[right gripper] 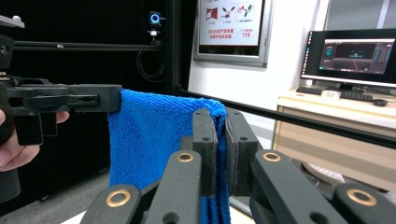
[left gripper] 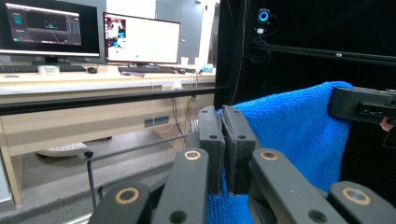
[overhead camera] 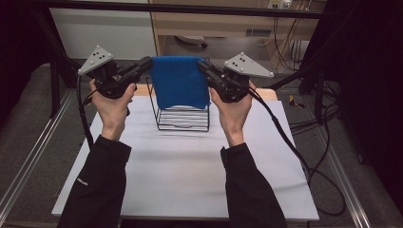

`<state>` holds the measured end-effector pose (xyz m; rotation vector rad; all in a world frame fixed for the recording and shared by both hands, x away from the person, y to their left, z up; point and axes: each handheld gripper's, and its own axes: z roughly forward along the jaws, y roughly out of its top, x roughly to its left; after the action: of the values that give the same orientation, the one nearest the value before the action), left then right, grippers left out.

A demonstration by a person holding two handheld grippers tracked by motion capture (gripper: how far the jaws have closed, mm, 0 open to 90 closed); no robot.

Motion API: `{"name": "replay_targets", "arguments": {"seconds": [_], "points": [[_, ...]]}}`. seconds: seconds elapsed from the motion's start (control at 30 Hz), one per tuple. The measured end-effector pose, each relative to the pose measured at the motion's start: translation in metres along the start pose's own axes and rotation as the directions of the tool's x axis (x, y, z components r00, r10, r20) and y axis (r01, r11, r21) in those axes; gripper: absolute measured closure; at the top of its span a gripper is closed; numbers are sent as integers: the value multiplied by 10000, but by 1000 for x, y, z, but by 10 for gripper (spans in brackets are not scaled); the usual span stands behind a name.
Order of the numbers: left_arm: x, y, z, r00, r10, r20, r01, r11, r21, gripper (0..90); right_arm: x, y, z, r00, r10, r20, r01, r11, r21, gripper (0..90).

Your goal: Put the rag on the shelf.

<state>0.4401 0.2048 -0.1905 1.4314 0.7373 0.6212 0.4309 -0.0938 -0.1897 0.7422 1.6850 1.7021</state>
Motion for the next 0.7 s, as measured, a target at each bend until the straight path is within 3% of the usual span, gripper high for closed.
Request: {"name": "replay_targets", "arguments": {"seconds": [0.7], "points": [[10,34,18,9996,153,-242,-158,9997,-190,870,-8,33,16,9997,-105,217,115,9988,-481,849]]}}
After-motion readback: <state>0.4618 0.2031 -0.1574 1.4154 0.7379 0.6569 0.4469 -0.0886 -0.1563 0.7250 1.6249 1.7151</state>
